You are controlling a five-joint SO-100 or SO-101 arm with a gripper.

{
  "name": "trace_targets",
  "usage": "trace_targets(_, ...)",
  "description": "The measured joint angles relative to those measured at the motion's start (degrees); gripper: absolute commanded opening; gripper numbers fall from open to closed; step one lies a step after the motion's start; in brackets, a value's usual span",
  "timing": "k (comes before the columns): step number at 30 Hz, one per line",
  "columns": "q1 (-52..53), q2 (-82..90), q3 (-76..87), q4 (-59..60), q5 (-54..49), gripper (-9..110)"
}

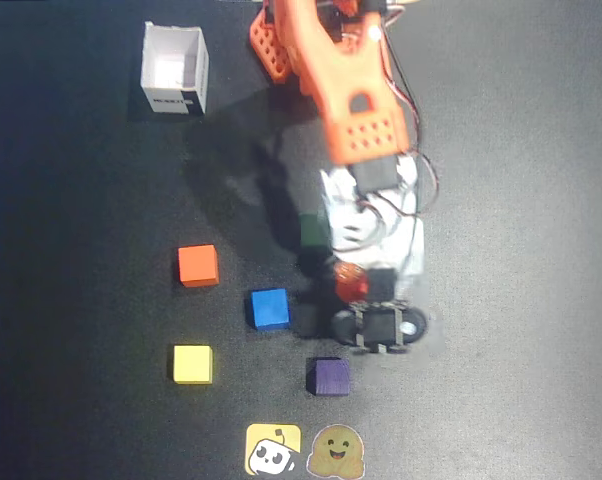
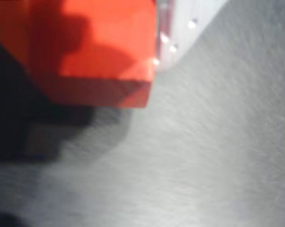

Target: Put the red cube on top of the blue cube.

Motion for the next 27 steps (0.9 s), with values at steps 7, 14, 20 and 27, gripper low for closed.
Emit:
trace_targets(7, 6.06, 8.53, -1.32, 8.79, 0.53, 5)
trace_targets(14, 12.92, 12.66, -1.32, 13.10, -2.72, 5)
trace_targets(20, 17.49, 12.66, -1.32, 12.48, -8.88, 5)
trace_targets(27, 19.78, 8.26, -3.52, 12.04, -19.69, 5)
